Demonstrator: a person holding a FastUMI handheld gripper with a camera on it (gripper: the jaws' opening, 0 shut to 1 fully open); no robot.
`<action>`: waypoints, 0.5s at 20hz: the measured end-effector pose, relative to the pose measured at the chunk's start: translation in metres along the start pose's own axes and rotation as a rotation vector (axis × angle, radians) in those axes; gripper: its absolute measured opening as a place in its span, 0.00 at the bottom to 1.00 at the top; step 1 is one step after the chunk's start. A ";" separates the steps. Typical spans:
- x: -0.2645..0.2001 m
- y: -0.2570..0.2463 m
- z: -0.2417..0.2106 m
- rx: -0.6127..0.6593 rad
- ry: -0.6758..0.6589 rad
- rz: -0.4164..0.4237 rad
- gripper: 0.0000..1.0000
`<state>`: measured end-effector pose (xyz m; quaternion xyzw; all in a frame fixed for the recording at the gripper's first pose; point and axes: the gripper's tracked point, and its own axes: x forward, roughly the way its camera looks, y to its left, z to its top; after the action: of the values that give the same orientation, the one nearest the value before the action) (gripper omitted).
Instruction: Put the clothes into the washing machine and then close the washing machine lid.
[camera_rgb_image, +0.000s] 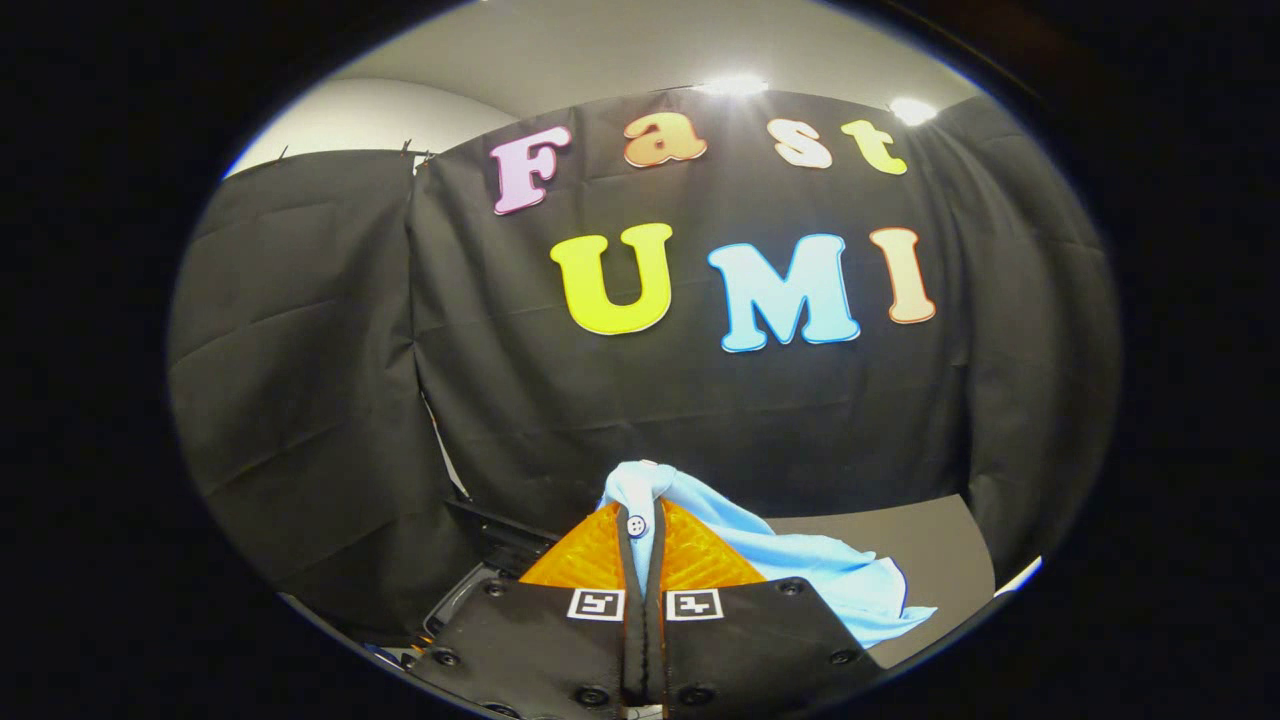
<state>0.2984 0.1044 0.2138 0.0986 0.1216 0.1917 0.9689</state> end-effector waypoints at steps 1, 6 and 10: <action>0.001 0.015 -0.001 0.003 0.001 0.010 0.01; 0.006 0.082 -0.009 0.003 0.005 0.054 0.01; 0.011 0.126 -0.015 0.010 0.017 0.090 0.01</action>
<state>0.2605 0.2251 0.2269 0.1072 0.1259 0.2354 0.9577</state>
